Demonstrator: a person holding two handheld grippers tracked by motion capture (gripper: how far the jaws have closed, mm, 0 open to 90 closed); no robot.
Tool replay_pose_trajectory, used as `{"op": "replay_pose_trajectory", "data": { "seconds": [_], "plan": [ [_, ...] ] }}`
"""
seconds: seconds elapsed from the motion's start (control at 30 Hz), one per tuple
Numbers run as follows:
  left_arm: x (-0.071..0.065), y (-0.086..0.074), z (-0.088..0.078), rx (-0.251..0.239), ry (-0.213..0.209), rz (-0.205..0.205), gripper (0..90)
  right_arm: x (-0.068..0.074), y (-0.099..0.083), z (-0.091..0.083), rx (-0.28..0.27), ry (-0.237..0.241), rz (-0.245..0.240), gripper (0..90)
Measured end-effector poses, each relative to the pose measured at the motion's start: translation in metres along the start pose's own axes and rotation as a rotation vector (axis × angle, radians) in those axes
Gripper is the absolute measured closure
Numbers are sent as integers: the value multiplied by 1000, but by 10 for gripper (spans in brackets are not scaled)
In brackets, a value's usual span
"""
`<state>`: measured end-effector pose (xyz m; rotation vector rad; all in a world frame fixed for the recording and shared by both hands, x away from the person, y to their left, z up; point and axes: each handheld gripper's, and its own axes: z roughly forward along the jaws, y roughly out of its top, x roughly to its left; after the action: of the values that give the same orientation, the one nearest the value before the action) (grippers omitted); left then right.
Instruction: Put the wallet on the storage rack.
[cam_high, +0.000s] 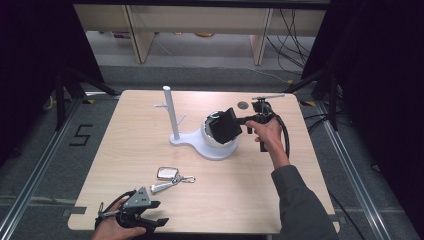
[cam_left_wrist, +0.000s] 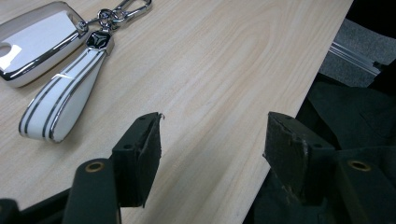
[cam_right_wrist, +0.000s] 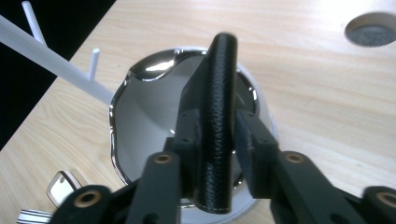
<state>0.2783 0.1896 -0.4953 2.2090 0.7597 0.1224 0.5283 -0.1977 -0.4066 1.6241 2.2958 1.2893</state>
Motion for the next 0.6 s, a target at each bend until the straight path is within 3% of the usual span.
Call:
{"op": "replay_pose_trajectory", "data": {
  "seconds": [0.07, 0.13, 0.17, 0.2, 0.23, 0.27, 0.37, 0.43, 0.47, 0.57, 0.6],
  "plan": [
    [0, 0, 1, 1, -1, 2, 359, -3, -1, -2, -17, -8, -20, 758],
    [-2, 0, 2, -6, -10, -14, 359, -4, -2, -2, 4, 0, -13, 771],
    [1, 1, 1, 16, -5, 32, 360, -5, -3, -2, 7, -3, -3, 775],
    [0, 0, 1, 15, -5, 28, 362, -4, -3, -2, 10, -2, 14, 778],
    [-1, 0, 2, -3, -12, -1, 362, -6, -3, -2, 2, -10, -5, 781],
    [0, 0, 2, 7, -5, -1, 362, -6, -4, -2, 4, -8, 13, 783],
    [-1, -1, 2, 2, -10, -9, 363, -7, -4, -2, 3, -3, 3, 787],
    [-2, -1, 2, 2, -9, -11, 363, -4, -4, -1, 24, 13, 56, 790],
    [-2, 0, 2, 3, -12, 3, 363, -8, -4, 1, 12, 8, 12, 791],
    [-2, 0, 3, 5, -10, 5, 363, -4, -6, 4, 32, 11, 47, 788],
    [-1, 0, 2, 9, -5, 11, 363, -9, -6, 5, 12, -1, -1, 773]
  ]
}}
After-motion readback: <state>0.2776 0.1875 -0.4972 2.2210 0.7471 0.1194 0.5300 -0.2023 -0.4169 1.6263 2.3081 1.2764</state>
